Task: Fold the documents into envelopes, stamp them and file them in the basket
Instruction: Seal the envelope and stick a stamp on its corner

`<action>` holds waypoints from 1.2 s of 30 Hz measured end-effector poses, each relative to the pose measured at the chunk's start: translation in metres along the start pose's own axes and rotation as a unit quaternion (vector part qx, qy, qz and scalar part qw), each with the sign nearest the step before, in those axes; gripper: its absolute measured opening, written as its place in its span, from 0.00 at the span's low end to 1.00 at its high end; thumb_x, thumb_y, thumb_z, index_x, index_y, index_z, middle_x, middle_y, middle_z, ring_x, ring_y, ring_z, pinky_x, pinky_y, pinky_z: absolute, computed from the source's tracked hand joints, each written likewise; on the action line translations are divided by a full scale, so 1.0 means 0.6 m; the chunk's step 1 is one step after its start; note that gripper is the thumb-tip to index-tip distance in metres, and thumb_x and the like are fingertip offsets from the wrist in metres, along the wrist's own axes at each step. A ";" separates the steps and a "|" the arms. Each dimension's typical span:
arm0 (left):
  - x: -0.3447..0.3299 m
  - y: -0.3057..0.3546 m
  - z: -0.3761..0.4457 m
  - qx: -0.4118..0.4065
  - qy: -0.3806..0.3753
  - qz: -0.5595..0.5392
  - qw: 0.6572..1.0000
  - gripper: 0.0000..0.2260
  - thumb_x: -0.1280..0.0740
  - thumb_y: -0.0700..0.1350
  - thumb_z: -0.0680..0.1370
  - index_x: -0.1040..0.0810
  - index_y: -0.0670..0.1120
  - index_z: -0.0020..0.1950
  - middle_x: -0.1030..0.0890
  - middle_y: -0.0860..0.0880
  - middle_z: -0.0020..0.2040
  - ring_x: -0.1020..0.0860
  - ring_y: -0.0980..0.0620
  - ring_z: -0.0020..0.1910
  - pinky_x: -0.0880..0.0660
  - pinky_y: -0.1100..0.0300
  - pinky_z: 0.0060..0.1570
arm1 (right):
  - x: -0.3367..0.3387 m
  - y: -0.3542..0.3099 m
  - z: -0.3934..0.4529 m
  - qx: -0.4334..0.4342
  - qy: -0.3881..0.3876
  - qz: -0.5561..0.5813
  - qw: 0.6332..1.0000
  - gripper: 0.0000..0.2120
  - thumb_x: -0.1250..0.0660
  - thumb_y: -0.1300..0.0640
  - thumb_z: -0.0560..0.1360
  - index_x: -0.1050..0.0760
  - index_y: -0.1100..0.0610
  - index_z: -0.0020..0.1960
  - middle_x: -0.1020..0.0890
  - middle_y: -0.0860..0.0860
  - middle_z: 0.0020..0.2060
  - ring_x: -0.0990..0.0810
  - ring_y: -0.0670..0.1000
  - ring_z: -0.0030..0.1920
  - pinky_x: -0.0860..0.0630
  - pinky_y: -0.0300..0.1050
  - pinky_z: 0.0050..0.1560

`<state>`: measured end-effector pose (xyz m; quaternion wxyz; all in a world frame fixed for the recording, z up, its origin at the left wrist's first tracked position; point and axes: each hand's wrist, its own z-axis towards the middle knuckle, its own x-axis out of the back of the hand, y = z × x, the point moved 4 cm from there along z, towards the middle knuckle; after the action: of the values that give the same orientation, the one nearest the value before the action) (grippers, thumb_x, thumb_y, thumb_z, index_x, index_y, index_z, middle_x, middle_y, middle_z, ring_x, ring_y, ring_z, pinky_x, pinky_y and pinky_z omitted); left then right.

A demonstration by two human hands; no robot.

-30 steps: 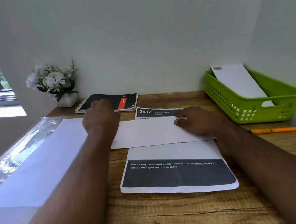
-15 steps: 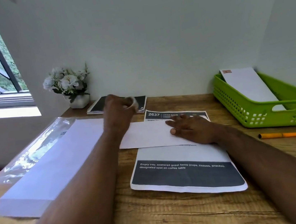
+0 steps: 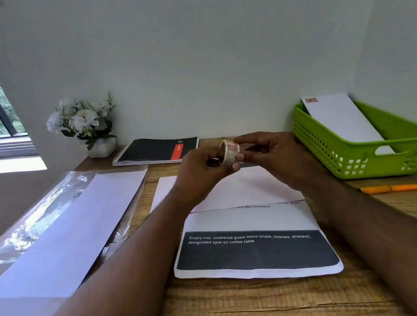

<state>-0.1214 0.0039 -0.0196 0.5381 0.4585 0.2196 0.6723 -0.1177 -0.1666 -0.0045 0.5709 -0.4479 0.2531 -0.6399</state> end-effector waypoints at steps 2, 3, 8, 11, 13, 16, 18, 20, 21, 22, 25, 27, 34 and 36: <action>0.000 -0.002 -0.001 -0.003 0.003 0.010 1.000 0.09 0.23 0.45 0.71 0.15 0.46 0.49 0.15 0.50 0.43 0.17 0.53 0.43 0.21 0.54 0.48 | -0.003 -0.004 -0.002 0.015 0.003 -0.027 1.000 0.16 0.25 0.61 0.69 0.18 0.56 0.56 0.15 0.50 0.48 0.16 0.51 0.48 0.21 0.40 0.52; 0.000 -0.004 -0.001 -0.002 0.005 0.015 1.000 0.09 0.23 0.45 0.71 0.15 0.44 0.49 0.15 0.48 0.43 0.17 0.49 0.43 0.21 0.50 0.48 | -0.004 -0.004 -0.002 0.019 0.006 -0.031 0.999 0.15 0.24 0.61 0.69 0.18 0.56 0.55 0.15 0.49 0.47 0.16 0.51 0.47 0.21 0.41 0.51; -0.002 -0.006 0.002 0.008 0.004 -0.005 1.000 0.08 0.23 0.41 0.69 0.16 0.48 0.47 0.15 0.49 0.42 0.18 0.48 0.42 0.21 0.50 0.47 | -0.006 -0.003 0.003 0.045 0.031 -0.020 0.998 0.12 0.25 0.66 0.68 0.18 0.57 0.50 0.16 0.49 0.43 0.18 0.47 0.40 0.20 0.38 0.45; -0.004 -0.009 0.002 0.018 -0.002 -0.026 1.000 0.09 0.23 0.40 0.70 0.17 0.52 0.45 0.16 0.46 0.42 0.18 0.43 0.41 0.18 0.45 0.41 | -0.008 -0.002 0.006 0.072 0.032 -0.007 0.997 0.10 0.26 0.68 0.68 0.18 0.58 0.48 0.16 0.51 0.44 0.17 0.46 0.43 0.21 0.38 0.47; -0.004 -0.012 0.002 0.030 -0.006 -0.043 0.999 0.08 0.24 0.38 0.70 0.16 0.48 0.47 0.16 0.45 0.44 0.16 0.45 0.42 0.18 0.45 0.39 | -0.008 -0.002 0.008 0.088 0.034 -0.014 0.995 0.11 0.26 0.68 0.68 0.18 0.57 0.48 0.16 0.50 0.44 0.17 0.44 0.44 0.22 0.37 0.48; -0.006 -0.012 0.003 0.034 -0.018 -0.056 0.998 0.09 0.25 0.37 0.71 0.16 0.44 0.50 0.16 0.44 0.45 0.16 0.46 0.43 0.17 0.47 0.39 | -0.004 -0.009 0.004 0.142 0.042 -0.081 0.986 0.09 0.27 0.65 0.70 0.17 0.58 0.49 0.16 0.50 0.42 0.18 0.41 0.44 0.24 0.33 0.48; -0.007 -0.013 0.004 0.036 -0.021 -0.065 0.997 0.09 0.25 0.36 0.71 0.16 0.44 0.50 0.16 0.44 0.45 0.17 0.47 0.42 0.17 0.48 0.40 | -0.002 -0.018 -0.002 0.224 0.043 -0.189 0.955 0.07 0.28 0.63 0.72 0.17 0.60 0.50 0.15 0.53 0.44 0.18 0.43 0.46 0.23 0.35 0.49; -0.008 -0.015 0.004 0.041 -0.017 -0.074 0.996 0.07 0.25 0.36 0.71 0.16 0.44 0.48 0.16 0.43 0.44 0.17 0.47 0.41 0.17 0.48 0.41 | -0.005 -0.024 -0.007 0.314 0.041 -0.322 0.892 0.08 0.30 0.60 0.73 0.17 0.61 0.51 0.15 0.55 0.47 0.17 0.48 0.47 0.21 0.42 0.49; -0.009 -0.015 0.003 0.044 -0.014 -0.079 0.996 0.06 0.25 0.36 0.71 0.16 0.44 0.46 0.16 0.43 0.43 0.17 0.46 0.41 0.17 0.47 0.42 | -0.006 -0.024 -0.008 0.342 0.041 -0.366 0.865 0.08 0.31 0.60 0.74 0.17 0.61 0.51 0.15 0.55 0.47 0.16 0.51 0.47 0.20 0.47 0.47; -0.009 -0.016 0.003 0.046 -0.012 -0.085 0.995 0.05 0.25 0.37 0.71 0.16 0.43 0.45 0.16 0.42 0.42 0.17 0.46 0.41 0.17 0.47 0.42 | -0.006 -0.024 -0.008 0.360 0.039 -0.394 0.845 0.08 0.31 0.60 0.75 0.17 0.61 0.52 0.15 0.55 0.47 0.16 0.54 0.46 0.19 0.49 0.44; -0.008 -0.013 0.002 0.054 -0.007 -0.101 0.993 0.06 0.25 0.40 0.73 0.17 0.38 0.45 0.16 0.42 0.40 0.15 0.46 0.42 0.17 0.49 0.43 | -0.012 -0.027 -0.007 0.378 0.026 -0.446 0.811 0.06 0.33 0.61 0.75 0.19 0.60 0.50 0.15 0.55 0.45 0.17 0.56 0.42 0.20 0.51 0.36; -0.007 -0.009 0.001 0.057 -0.009 -0.105 0.993 0.05 0.26 0.40 0.74 0.17 0.39 0.45 0.16 0.41 0.41 0.15 0.47 0.41 0.17 0.49 0.42 | -0.017 -0.027 -0.005 0.355 0.020 -0.446 0.821 0.06 0.35 0.60 0.77 0.20 0.60 0.49 0.17 0.53 0.44 0.19 0.55 0.40 0.22 0.52 0.35; -0.002 -0.003 0.000 0.054 -0.022 -0.057 0.997 0.04 0.27 0.40 0.74 0.18 0.46 0.48 0.16 0.49 0.45 0.15 0.50 0.38 0.19 0.52 0.34 | -0.008 -0.019 -0.003 0.182 0.077 -0.248 0.948 0.03 0.33 0.60 0.76 0.22 0.58 0.49 0.22 0.43 0.36 0.25 0.42 0.33 0.30 0.32 0.35; -0.001 -0.003 -0.001 0.056 -0.020 -0.055 0.997 0.05 0.27 0.39 0.74 0.18 0.44 0.49 0.16 0.48 0.45 0.15 0.49 0.39 0.18 0.51 0.34 | -0.006 -0.018 -0.003 0.172 0.078 -0.205 0.960 0.07 0.32 0.62 0.75 0.21 0.58 0.53 0.20 0.44 0.39 0.23 0.39 0.34 0.30 0.29 0.35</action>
<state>-0.1209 0.0037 -0.0213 0.5526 0.4882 0.2708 0.6188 -0.1247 -0.1613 0.0030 0.4740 -0.3343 0.0858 -0.8100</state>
